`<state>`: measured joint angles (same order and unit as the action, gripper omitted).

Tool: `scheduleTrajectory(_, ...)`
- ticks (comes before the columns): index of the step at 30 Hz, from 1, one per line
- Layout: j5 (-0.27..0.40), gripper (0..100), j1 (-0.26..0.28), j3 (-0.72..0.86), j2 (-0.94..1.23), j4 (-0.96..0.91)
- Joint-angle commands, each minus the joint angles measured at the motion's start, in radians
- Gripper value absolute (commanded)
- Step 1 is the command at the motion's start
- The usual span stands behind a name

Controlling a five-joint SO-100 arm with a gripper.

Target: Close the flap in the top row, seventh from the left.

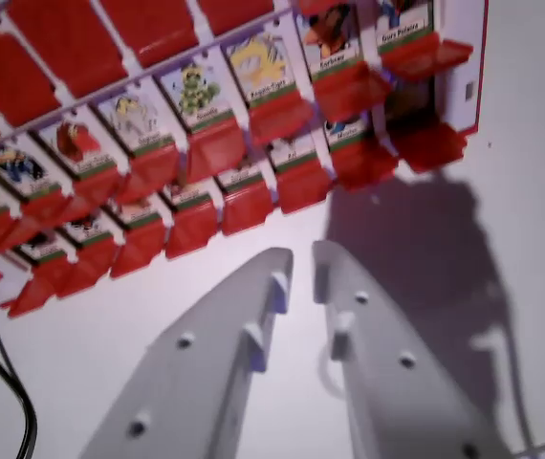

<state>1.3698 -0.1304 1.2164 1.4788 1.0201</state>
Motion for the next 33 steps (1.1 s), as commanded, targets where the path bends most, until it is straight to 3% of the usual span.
scheduleTrajectory(1, 0.031, 2, -0.011, -0.219, -0.057, -0.029)
scheduleTrajectory(33, 0.046, 2, -0.041, -0.555, -0.514, -0.138)
